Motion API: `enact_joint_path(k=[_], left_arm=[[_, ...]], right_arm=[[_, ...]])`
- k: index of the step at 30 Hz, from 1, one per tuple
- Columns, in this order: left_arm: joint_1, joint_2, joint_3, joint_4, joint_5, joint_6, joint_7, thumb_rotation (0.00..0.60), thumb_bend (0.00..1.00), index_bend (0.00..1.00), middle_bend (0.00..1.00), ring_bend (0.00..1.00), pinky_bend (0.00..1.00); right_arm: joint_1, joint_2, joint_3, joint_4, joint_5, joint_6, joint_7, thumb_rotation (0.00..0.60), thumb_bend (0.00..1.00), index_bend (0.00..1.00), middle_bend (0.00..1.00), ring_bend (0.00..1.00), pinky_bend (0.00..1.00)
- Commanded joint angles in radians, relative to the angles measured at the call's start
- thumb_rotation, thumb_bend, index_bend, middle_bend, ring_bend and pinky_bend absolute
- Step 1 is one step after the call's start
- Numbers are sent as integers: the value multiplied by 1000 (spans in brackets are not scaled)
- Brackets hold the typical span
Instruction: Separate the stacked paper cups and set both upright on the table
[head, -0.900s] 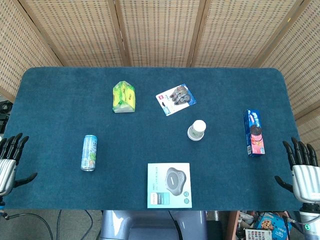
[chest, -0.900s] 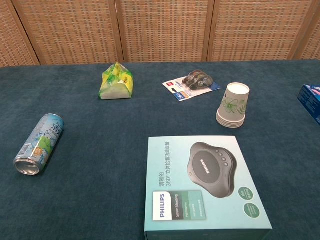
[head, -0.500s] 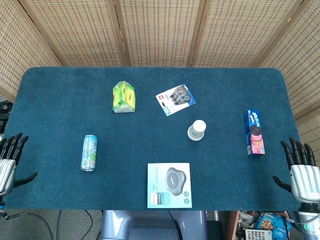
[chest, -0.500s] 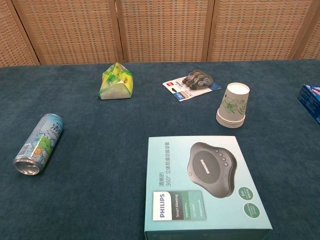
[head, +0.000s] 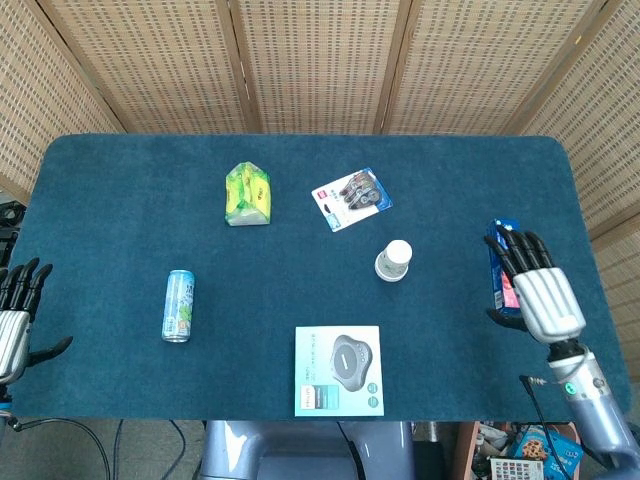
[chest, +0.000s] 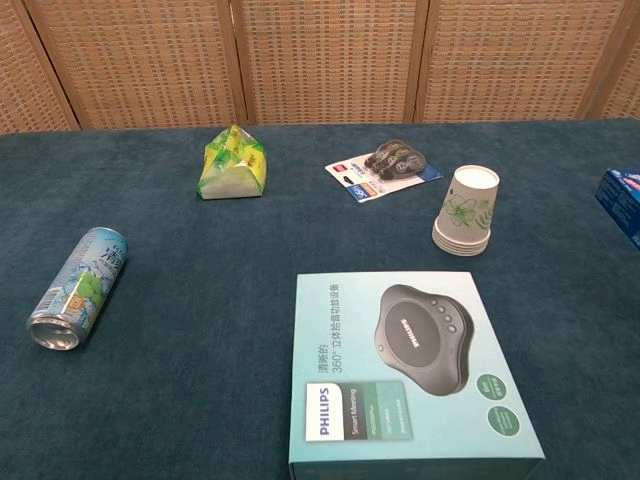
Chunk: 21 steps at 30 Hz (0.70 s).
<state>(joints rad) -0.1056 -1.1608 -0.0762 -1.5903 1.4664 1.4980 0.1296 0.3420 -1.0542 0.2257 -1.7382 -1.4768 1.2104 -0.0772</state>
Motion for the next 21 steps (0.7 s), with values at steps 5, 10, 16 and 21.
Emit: enact_joint_path(k=[5, 10, 16, 21], left_arm=[[-28, -26, -24, 41, -59, -56, 9, 600, 63, 0, 0, 0, 0], [-41, -38, -33, 61, -95, -90, 12, 600, 64, 0, 0, 0, 0], [-43, -29, -39, 54, -103, -90, 0, 600, 63, 0, 0, 0, 0], [-40, -26, -38, 50, -111, -87, 3, 600, 64, 0, 0, 0, 0]], right_arm=[[232, -24, 88, 44, 199, -294, -15, 600, 0, 43, 56, 0, 125], [333, -106, 79, 128, 303, -411, -71, 600, 49, 68, 119, 27, 197], [396, -188, 48, 222, 362, -476, -104, 600, 191, 126, 181, 87, 246], [427, -243, 22, 287, 388, -491, -130, 600, 215, 181, 241, 142, 277]])
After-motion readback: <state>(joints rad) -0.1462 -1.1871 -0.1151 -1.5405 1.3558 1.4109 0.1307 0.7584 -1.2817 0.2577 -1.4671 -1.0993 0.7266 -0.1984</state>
